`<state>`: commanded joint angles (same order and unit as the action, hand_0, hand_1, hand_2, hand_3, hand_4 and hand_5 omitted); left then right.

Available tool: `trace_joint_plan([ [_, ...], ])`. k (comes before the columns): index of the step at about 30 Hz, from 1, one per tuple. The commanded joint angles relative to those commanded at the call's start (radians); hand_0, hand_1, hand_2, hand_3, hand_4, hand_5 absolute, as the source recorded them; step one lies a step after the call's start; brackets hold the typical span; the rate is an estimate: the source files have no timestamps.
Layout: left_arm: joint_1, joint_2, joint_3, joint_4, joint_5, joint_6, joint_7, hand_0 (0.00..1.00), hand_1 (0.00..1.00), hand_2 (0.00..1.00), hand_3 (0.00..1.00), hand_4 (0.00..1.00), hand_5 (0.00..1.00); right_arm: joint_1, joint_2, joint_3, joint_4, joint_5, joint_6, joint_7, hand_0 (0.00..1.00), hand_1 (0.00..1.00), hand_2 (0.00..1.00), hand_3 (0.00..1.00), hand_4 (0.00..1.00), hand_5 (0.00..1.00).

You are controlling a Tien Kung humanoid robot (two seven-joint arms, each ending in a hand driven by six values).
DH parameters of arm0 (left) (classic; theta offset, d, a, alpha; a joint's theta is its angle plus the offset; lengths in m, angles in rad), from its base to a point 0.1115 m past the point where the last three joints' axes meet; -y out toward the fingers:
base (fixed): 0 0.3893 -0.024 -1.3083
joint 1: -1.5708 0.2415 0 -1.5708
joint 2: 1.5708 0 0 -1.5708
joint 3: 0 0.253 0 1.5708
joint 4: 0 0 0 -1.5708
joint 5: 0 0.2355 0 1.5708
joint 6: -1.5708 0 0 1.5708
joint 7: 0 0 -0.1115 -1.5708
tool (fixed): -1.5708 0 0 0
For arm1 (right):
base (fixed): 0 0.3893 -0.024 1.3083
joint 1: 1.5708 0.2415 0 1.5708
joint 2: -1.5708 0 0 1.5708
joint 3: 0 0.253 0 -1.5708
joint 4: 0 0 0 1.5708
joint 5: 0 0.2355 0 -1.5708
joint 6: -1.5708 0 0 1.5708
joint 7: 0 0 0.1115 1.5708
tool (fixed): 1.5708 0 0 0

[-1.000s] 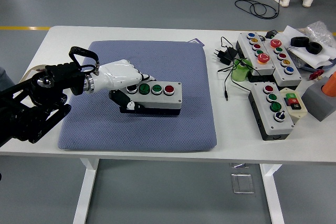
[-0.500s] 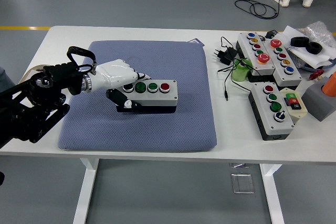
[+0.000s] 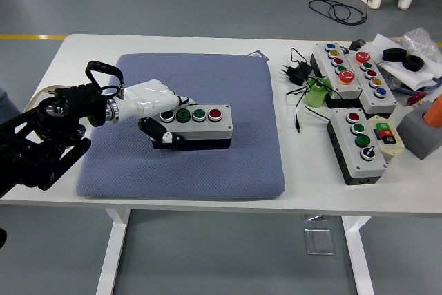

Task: Pick up the button,place it on the desk,press the button,press the button

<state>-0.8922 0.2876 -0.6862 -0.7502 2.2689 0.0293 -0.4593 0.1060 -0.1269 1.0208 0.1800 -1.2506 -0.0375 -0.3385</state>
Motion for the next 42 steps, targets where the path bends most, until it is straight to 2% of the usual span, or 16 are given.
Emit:
trace_joint_plan([
  [3, 0.002, 0.002, -0.003, -0.003, 0.0, -0.012, 0.0, 0.724, 0.781, 0.808, 0.839, 0.468, 0.002, -0.001, 0.0, 0.001, 0.0, -0.001, 0.0, 0.001, 0.659, 0.644, 0.69, 0.592, 0.39, 0.259],
  [4, 0.002, 0.002, -0.003, -0.004, 0.0, -0.016, 0.001, 0.891, 0.882, 0.906, 0.894, 0.603, 0.008, -0.002, 0.0, 0.002, 0.0, -0.002, 0.0, 0.001, 0.659, 0.646, 0.691, 0.592, 0.391, 0.256],
  [9, 0.008, 0.004, -0.001, -0.007, 0.0, -0.048, 0.005, 0.891, 0.882, 0.906, 0.894, 0.603, 0.008, -0.005, -0.001, 0.003, 0.0, -0.003, 0.0, 0.003, 0.659, 0.646, 0.691, 0.592, 0.391, 0.256],
  [10, 0.009, 0.005, -0.001, -0.007, 0.0, -0.052, 0.006, 0.971, 0.945, 0.991, 0.954, 0.966, 0.361, -0.006, -0.001, 0.003, 0.0, -0.003, 0.001, 0.003, 0.659, 0.646, 0.69, 0.592, 0.392, 0.255],
  [15, 0.017, 0.009, -0.011, -0.007, 0.0, -0.079, 0.014, 0.971, 0.945, 0.991, 0.954, 0.966, 0.361, -0.006, -0.001, 0.002, 0.0, -0.003, 0.001, 0.004, 0.659, 0.646, 0.69, 0.592, 0.392, 0.255],
  [16, 0.018, 0.009, -0.015, -0.007, -0.004, -0.086, 0.016, 0.984, 0.958, 0.998, 0.972, 0.998, 0.531, -0.006, -0.001, 0.002, 0.0, -0.002, 0.001, 0.004, 0.659, 0.646, 0.689, 0.593, 0.394, 0.253],
  [21, 0.018, 0.015, -0.023, -0.009, -0.048, -0.125, 0.028, 0.984, 0.958, 0.998, 0.972, 0.998, 0.531, -0.003, -0.001, 0.004, 0.0, -0.003, 0.001, 0.005, 0.659, 0.646, 0.689, 0.593, 0.394, 0.253],
  [22, 0.018, 0.015, -0.023, -0.01, -0.056, -0.131, 0.029, 0.998, 0.99, 0.998, 0.993, 0.998, 0.549, -0.003, -0.001, 0.005, 0.0, -0.003, 0.001, 0.005, 0.66, 0.646, 0.689, 0.593, 0.395, 0.251],
  [30, 0.028, 0.022, -0.05, -0.032, -0.131, -0.151, 0.038, 0.998, 0.998, 0.998, 0.998, 0.998, 0.544, 0.001, -0.001, 0.004, 0.0, -0.002, 0.002, 0.005, 0.659, 0.646, 0.69, 0.592, 0.397, 0.249],
  [33, 0.035, 0.03, -0.075, -0.059, -0.139, -0.17, 0.037, 0.998, 0.998, 0.998, 0.998, 0.998, 0.544, 0.002, -0.001, 0.004, 0.0, 0.0, 0.001, 0.006, 0.659, 0.646, 0.69, 0.592, 0.397, 0.249],
  [39, 0.072, 0.06, -0.215, -0.2, -0.127, -0.215, 0.043, 0.998, 0.991, 0.998, 0.998, 0.998, 0.548, 0.003, -0.001, 0.008, 0.0, -0.003, 0.001, 0.006, 0.661, 0.647, 0.69, 0.593, 0.398, 0.248],
  [40, 0.08, 0.063, -0.238, -0.233, -0.135, -0.208, 0.05, 0.82, 0.793, 0.879, 0.947, 0.992, 0.73, 0.003, -0.002, 0.01, 0.0, -0.004, 0.001, 0.006, 0.66, 0.647, 0.688, 0.593, 0.398, 0.248],
  [42, 0.088, 0.065, -0.256, -0.273, -0.152, -0.191, 0.061, 0.82, 0.793, 0.879, 0.947, 0.992, 0.73, 0.003, -0.002, 0.011, 0.0, -0.006, 0.001, 0.006, 0.66, 0.647, 0.688, 0.593, 0.398, 0.248],
])
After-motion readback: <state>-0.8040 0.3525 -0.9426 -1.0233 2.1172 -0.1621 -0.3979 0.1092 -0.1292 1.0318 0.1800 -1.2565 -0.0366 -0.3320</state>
